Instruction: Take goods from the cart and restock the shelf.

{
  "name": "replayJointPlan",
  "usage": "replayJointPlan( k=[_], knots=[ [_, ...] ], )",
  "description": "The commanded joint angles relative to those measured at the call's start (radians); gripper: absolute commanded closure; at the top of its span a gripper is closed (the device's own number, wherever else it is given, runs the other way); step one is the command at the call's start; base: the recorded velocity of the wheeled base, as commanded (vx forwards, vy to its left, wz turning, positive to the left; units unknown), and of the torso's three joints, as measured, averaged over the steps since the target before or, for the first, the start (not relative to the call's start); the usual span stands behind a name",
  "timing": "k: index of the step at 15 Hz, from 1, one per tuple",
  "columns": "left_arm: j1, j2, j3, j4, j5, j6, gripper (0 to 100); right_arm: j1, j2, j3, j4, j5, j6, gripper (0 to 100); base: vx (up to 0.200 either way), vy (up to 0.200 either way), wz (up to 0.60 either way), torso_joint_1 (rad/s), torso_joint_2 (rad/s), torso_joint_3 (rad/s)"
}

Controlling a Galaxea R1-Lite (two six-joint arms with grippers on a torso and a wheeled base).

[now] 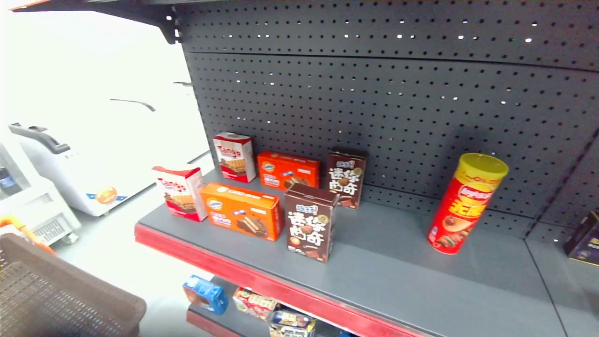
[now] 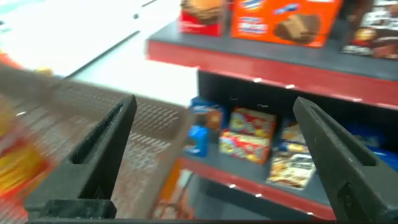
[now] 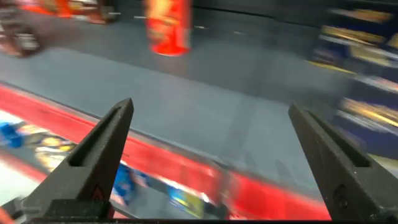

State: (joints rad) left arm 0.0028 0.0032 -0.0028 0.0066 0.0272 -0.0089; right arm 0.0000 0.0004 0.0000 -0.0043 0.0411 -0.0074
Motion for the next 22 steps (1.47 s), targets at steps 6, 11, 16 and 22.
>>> replayJointPlan(
  k=[6, 11, 16, 22],
  knots=[
    [0.000, 0.001, 0.001, -0.004, 0.000, 0.000, 0, 0.000, 0.001, 0.000, 0.000, 0.000, 0.000, 0, 0.000, 0.000, 0.60, 0.002, 0.00, 0.002],
    [0.000, 0.001, 0.001, -0.005, 0.000, 0.000, 0, 0.000, 0.001, 0.000, 0.000, 0.000, 0.000, 0, 0.000, 0.000, 0.60, 0.000, 0.00, 0.003],
    [0.002, 0.000, 0.000, -0.007, 0.020, 0.007, 0, 0.000, 0.001, 0.000, 0.000, -0.001, 0.004, 0, 0.000, 0.000, 0.12, 0.000, 0.00, 0.000],
    [-0.018, 0.489, -0.678, 0.260, 0.011, 0.144, 0, 0.000, 0.001, 0.000, 0.000, -0.001, 0.004, 0, 0.000, 0.000, 0.00, 0.000, 0.00, 0.000]
  ],
)
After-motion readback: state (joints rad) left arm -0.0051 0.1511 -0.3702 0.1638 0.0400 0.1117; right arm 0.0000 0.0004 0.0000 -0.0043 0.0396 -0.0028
